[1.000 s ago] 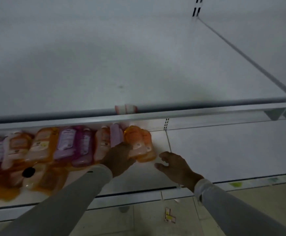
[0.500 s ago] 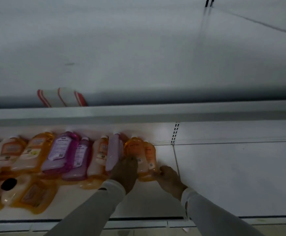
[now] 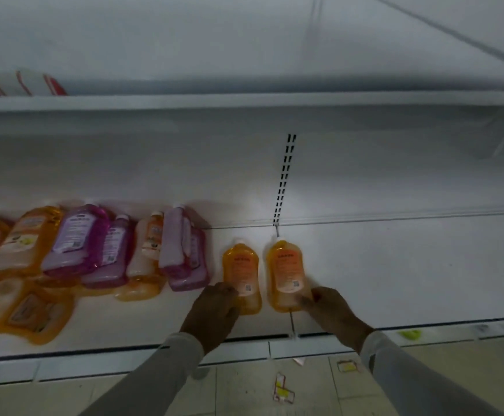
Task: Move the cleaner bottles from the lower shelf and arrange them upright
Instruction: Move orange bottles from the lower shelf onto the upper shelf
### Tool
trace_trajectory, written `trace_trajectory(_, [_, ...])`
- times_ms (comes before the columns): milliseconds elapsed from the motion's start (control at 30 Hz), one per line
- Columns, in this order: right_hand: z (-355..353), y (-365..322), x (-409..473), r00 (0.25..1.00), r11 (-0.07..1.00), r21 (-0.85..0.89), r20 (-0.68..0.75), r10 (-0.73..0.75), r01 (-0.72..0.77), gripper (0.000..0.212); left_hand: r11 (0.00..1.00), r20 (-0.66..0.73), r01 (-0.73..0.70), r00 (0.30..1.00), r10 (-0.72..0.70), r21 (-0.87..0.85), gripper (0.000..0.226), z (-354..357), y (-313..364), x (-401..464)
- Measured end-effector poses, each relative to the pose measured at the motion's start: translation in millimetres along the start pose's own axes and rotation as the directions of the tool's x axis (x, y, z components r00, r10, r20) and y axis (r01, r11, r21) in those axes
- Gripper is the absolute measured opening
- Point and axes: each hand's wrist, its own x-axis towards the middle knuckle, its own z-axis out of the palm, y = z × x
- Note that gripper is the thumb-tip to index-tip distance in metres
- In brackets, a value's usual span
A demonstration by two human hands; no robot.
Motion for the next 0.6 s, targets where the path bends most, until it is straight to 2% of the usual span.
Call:
trace_trajectory(67, [-13, 11, -10, 1.0, 0.999, 0.042, -0.008, 0.011, -0.011, 0.031, 0.957, 0.019, 0.205, 0.978, -0.206, -0.204, 0.045, -3, 12, 10])
trace_trajectory(100, [-17, 15, -12, 1.0, 0.998, 0.063, -0.006, 0.015, -0.015, 0.029, 0.907, 0.081, 0.334, 0.942, -0.325, -0.255, 0.052, -4, 16, 15])
trace_trajectory(167, [-20, 20, -13, 1.0, 0.996, 0.092, -0.002, 0.02, -0.02, 0.023, 0.827, 0.151, 0.496, 0.868, -0.473, -0.265, 0.056, 0, 17, 21])
trace_trajectory(267, [-16, 21, -13, 1.0, 0.981, 0.194, -0.002, 0.02, -0.019, 0.024, 0.71, 0.256, 0.616, 0.787, -0.561, -0.341, 0.055, 10, 12, 25])
trace_trajectory(333, [-10, 21, -11, 0.999, 0.966, 0.256, -0.001, 0.038, -0.036, 0.028, 0.582, 0.37, 0.713, 0.701, -0.61, -0.391, 0.057, 17, 9, 24])
trace_trajectory(400, [-5, 21, -9, 0.999, 0.954, 0.297, 0.006, 0.042, -0.042, 0.032, 0.5, 0.433, 0.746, 0.664, -0.61, -0.439, 0.053, 20, 8, 21])
trace_trajectory(467, [-3, 22, -7, 0.999, 0.958, 0.284, -0.015, 0.034, -0.029, 0.035, 0.489, 0.409, 0.735, 0.672, -0.618, -0.469, 0.048, 21, 8, 18])
trace_trajectory(533, [-6, 25, -7, 0.996, 0.979, 0.205, -0.091, 0.024, -0.005, 0.038, 0.502, 0.338, 0.716, 0.683, -0.647, -0.485, 0.046, 19, 8, 17])
trace_trajectory(600, [-13, 27, -8, 0.977, 0.997, 0.069, -0.211, -0.014, 0.029, 0.041, 0.562, 0.208, 0.676, 0.708, -0.675, -0.477, 0.049, 14, 7, 17])
